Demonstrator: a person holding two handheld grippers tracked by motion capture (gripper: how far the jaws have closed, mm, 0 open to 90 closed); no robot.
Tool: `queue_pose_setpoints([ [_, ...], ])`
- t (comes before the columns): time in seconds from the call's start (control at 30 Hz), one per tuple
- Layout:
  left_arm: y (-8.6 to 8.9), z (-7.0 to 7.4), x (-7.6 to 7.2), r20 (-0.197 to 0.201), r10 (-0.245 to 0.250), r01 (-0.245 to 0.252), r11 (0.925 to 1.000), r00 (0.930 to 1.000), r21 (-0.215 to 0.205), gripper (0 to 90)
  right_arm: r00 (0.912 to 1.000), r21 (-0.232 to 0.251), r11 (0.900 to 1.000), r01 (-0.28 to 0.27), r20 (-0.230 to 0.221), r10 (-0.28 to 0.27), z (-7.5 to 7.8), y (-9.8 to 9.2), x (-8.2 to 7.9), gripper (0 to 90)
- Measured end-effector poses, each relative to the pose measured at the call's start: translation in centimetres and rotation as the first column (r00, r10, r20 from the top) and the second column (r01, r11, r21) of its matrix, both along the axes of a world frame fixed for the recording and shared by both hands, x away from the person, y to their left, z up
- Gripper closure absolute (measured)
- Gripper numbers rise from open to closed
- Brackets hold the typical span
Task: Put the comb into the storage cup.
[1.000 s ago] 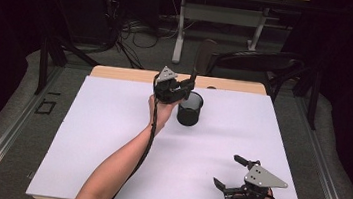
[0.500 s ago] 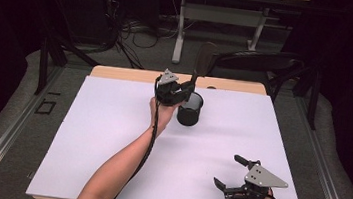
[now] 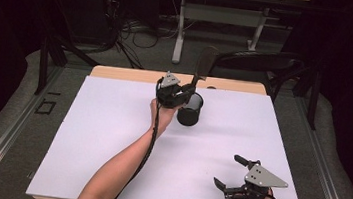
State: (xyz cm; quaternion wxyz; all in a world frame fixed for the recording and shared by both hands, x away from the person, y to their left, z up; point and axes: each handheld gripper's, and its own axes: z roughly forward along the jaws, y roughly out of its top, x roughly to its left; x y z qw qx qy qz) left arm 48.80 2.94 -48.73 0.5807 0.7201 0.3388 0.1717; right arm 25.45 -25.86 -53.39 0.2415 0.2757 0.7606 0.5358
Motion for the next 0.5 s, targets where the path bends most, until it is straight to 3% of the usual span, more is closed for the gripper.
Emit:
queue_pose_setpoints([
  [0.5, 0.07, -0.61, -0.12, -0.009, -0.007, 0.007, 0.9999, 0.9999, 0.013, 72.7, 1.0000, 0.007, 1.000, 0.003, 0.002, -0.003, -0.02, 0.01, -0.01, 1.1],
])
